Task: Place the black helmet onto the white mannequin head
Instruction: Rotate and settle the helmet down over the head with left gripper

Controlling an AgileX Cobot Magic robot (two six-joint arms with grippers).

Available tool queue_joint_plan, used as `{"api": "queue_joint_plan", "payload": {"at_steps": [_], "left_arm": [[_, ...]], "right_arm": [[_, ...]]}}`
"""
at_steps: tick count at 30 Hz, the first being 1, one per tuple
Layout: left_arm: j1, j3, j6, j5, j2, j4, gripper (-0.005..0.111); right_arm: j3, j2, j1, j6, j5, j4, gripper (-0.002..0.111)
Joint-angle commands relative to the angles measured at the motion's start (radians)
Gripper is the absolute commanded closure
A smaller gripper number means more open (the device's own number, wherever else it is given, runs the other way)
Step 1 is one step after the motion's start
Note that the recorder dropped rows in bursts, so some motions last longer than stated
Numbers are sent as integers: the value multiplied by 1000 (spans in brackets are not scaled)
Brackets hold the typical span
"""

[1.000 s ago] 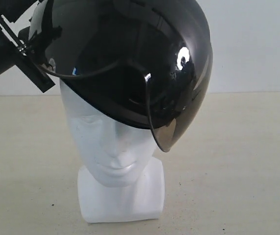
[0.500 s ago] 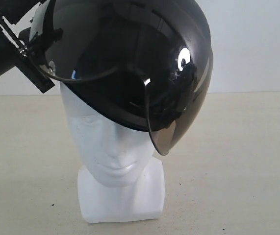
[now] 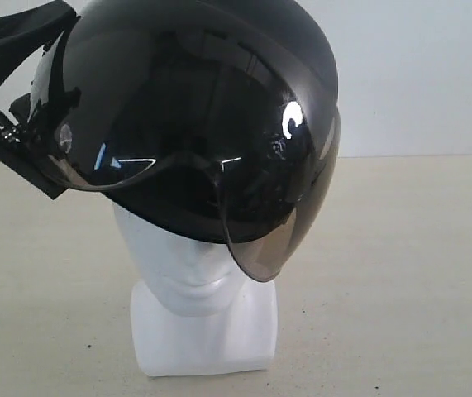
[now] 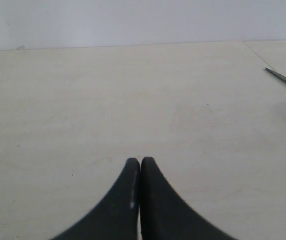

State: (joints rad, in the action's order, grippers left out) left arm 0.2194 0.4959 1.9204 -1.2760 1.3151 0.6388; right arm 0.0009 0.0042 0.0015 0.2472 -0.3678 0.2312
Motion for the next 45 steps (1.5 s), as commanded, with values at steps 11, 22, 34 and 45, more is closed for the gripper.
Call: {"api": "queue_joint_plan", "payload": {"at_steps": [11, 22, 34, 45], "left_arm": [[-39, -32, -242, 367, -1, -36, 102], [-39, -32, -262, 386, -1, -36, 102], [-39, -49, -266, 451, -1, 32, 102], [-39, -87, -277, 439, -1, 39, 70]], "right_arm": [[-1, -4, -2, 1, 11, 8, 108], [-1, -4, -2, 1, 11, 8, 108], [-1, -4, -2, 1, 11, 8, 108], [-1, -4, -2, 1, 11, 8, 108]]}}
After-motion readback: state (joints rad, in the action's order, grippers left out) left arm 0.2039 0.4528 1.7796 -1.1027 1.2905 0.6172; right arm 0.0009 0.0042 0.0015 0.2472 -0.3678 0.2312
